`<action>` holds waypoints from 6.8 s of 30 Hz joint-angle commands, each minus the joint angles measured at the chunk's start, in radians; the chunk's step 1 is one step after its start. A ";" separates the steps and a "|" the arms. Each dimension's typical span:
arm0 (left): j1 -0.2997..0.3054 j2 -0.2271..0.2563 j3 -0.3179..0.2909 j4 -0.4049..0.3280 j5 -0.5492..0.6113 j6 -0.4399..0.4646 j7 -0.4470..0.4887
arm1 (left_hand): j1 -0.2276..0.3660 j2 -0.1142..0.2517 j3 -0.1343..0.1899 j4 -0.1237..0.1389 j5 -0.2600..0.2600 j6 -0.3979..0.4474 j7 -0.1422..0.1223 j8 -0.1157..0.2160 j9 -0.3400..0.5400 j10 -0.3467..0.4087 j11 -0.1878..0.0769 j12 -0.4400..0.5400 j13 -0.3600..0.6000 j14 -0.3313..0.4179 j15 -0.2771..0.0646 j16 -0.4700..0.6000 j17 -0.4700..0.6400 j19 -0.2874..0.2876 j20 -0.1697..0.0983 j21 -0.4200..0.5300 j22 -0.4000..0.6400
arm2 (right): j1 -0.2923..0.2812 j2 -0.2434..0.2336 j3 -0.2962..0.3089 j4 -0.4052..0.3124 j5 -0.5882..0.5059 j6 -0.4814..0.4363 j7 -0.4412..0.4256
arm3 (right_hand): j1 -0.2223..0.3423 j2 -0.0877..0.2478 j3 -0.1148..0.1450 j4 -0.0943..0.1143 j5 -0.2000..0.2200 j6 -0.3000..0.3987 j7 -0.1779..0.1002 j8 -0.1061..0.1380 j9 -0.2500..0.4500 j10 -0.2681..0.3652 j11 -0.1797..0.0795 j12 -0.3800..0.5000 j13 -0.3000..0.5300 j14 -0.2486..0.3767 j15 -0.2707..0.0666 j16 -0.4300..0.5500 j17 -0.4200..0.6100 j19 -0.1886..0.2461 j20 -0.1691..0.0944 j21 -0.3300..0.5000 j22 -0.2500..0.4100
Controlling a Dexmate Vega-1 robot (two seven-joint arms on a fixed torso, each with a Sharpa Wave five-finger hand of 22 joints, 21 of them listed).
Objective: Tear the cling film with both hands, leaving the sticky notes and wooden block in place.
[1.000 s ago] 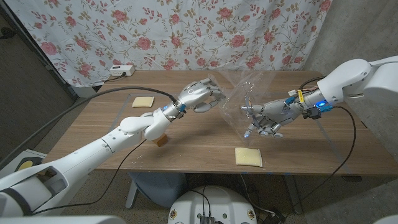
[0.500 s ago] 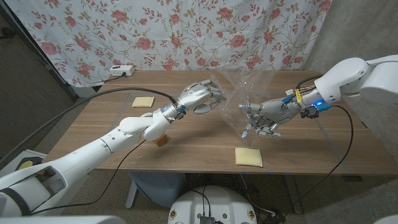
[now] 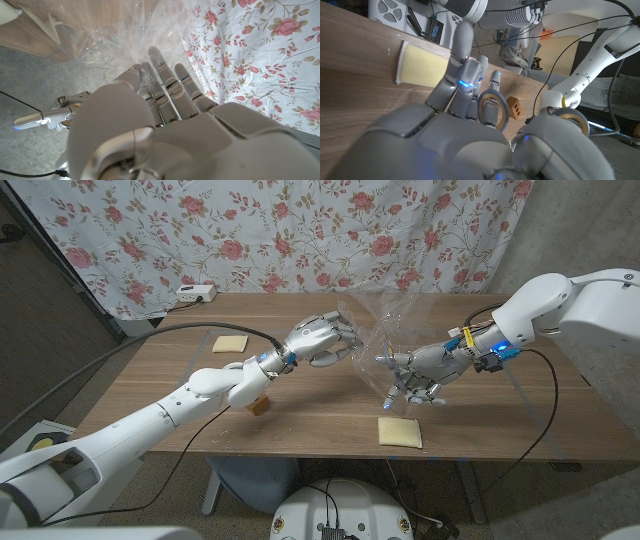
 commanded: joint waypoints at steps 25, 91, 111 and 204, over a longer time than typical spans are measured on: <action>-0.016 0.059 0.021 -0.007 0.151 -0.001 0.086 | -0.021 -0.006 0.004 0.008 0.008 -0.001 0.004 -0.011 0.008 -0.014 0.000 -0.014 -0.004 -0.029 0.005 -0.017 -0.009 -0.026 -0.028 0.002 0.001 | 0.158 0.064 -0.138 0.041 -0.130 -0.100 0.108 | 0.006 0.000 0.007 -0.001 0.020 -0.135 0.132 0.008 -0.002 0.128 -0.104 0.010 0.001 -0.034 -0.063 0.001 0.002 0.028 -0.073 -0.001 0.008; -0.039 -0.179 0.012 0.238 -0.262 -0.006 0.042 | -0.030 0.010 0.055 0.066 0.046 -0.153 0.030 0.059 0.200 -0.119 0.023 -0.007 0.059 -0.306 0.011 -0.035 -0.264 -0.057 -0.035 -0.030 -0.012 | 0.021 -0.047 0.001 -0.029 -0.020 0.006 0.038 | 0.032 0.040 0.010 0.000 0.017 -0.143 0.126 0.011 -0.001 0.142 -0.109 0.012 -0.004 -0.021 -0.064 0.001 0.002 0.038 -0.072 -0.002 0.013; -0.097 -0.311 0.077 0.383 -0.291 0.043 0.055 | -0.017 0.017 0.050 0.050 0.029 -0.118 0.032 0.068 0.188 -0.101 0.017 0.029 0.063 -0.256 0.009 0.000 -0.303 -0.034 -0.001 -0.037 -0.010 | -0.028 -0.055 0.037 -0.034 0.013 0.083 0.040 | 0.037 0.045 0.009 0.000 0.014 -0.143 0.128 0.012 -0.001 0.145 -0.112 0.011 -0.007 -0.020 -0.065 0.001 0.002 0.039 -0.072 -0.003 0.015; 0.107 -0.402 -0.041 0.285 -0.513 0.048 0.122 | 0.037 0.032 0.062 0.073 -0.028 -0.188 0.042 0.083 0.235 -0.180 0.051 0.159 0.107 -0.259 0.016 0.044 -0.101 -0.071 0.090 -0.011 -0.002 | -0.022 0.028 -0.017 0.145 -0.017 0.160 0.103 | 0.047 0.069 0.009 0.000 -0.003 -0.128 0.141 0.012 0.001 0.150 -0.115 0.013 -0.010 -0.013 -0.066 -0.001 0.002 0.048 -0.073 -0.006 0.016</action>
